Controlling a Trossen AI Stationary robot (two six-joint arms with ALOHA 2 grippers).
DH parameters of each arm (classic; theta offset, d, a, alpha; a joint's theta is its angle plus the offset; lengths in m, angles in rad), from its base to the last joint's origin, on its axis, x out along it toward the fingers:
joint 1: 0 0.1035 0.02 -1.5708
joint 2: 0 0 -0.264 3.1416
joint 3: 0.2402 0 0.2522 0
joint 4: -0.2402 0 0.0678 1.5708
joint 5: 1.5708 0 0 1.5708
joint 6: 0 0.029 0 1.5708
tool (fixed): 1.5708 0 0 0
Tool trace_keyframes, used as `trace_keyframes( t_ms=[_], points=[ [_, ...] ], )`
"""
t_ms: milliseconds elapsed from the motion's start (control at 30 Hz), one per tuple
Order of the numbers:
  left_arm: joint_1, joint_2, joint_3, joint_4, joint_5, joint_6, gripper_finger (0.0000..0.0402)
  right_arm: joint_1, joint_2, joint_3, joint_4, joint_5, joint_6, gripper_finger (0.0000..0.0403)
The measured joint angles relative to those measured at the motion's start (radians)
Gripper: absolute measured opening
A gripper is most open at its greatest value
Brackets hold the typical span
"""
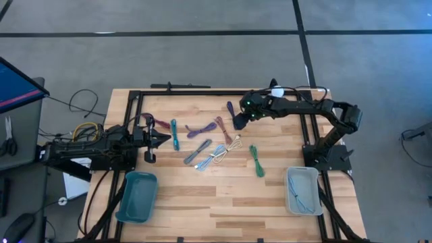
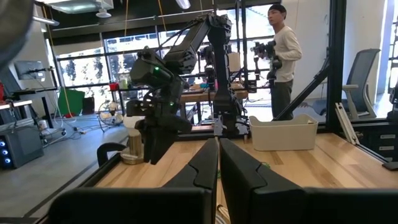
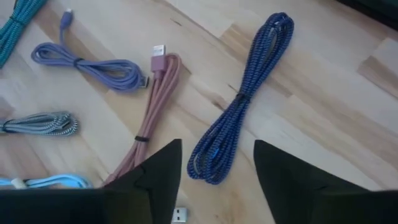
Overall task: Pick & Place USB Port
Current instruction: Put the blue patterned USB cable into the blue bin
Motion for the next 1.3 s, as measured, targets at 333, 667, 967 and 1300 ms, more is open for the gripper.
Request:
trace_keyframes(
  t_ms=[333,667,967,1300],
  points=[
    [0.0,0.0,0.0,0.0,0.0,0.0,0.0017,0.007,0.0,0.0,0.001,0.005,0.015,0.0187],
    [0.0,0.0,0.0,0.0,0.0,0.0,0.0017,0.007,0.0,-0.043,0.03,0.032,0.016,0.0171],
    [0.0,0.0,0.0,0.001,0.0,-0.001,0.0017,0.018,0.057,-0.059,0.111,0.028,0.043,0.017],
    [0.0,0.0,0.0,0.0,0.0,-0.003,0.0017,0.061,0.248,-0.007,0.199,0.037,0.044,0.0159]
  ],
)
